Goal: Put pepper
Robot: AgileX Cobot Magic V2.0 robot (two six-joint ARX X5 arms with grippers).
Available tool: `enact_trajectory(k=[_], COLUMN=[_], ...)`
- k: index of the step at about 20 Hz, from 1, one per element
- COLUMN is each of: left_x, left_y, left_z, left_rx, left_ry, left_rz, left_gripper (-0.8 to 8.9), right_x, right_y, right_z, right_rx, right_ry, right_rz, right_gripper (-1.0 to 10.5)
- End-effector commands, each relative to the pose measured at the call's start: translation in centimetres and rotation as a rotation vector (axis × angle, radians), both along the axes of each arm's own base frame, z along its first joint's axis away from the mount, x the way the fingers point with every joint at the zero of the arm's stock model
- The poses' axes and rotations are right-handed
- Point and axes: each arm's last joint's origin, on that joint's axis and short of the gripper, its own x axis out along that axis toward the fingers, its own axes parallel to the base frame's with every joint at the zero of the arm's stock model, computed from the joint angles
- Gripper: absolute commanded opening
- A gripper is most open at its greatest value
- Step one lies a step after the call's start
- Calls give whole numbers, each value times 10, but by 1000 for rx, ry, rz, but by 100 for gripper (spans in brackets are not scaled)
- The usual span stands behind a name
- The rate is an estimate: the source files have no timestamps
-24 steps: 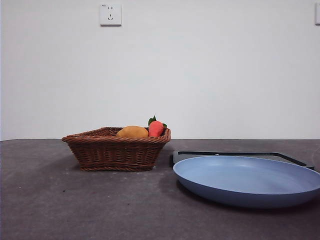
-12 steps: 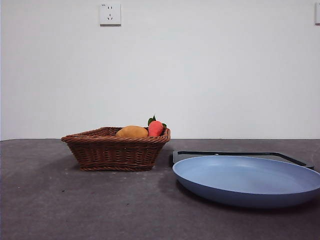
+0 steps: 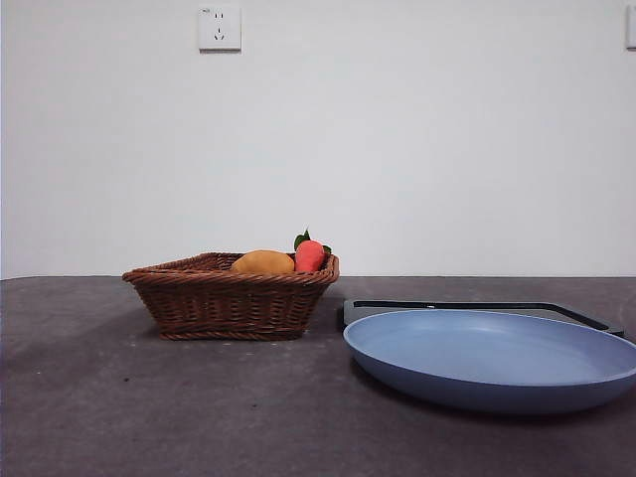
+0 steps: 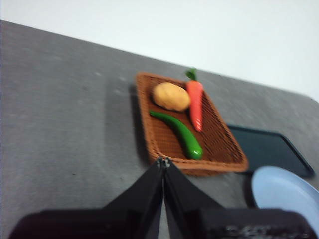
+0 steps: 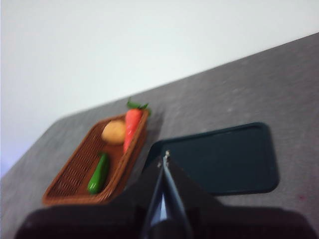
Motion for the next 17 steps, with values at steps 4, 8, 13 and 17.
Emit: enact_trajectory(k=[4,8,13,17], left_x=[7,9,8,7], left_y=[-4,-7,-8,-8], left_z=[30,43,52,54], left_rx=[83,119,164,167], left_ry=[36,97,158,151], left_rz=[-180,-308,-379,-381], left_gripper=[7,6,6,10], right_x=[1,1,-1,-1], right_y=[3,4,6,6], right_z=[39,57,66,65], right_rx=[-190,-288,-356,-364], right_ry=[106,213,329,362], right_rz=[134,240,323,336], right_gripper=[5,5,5,15])
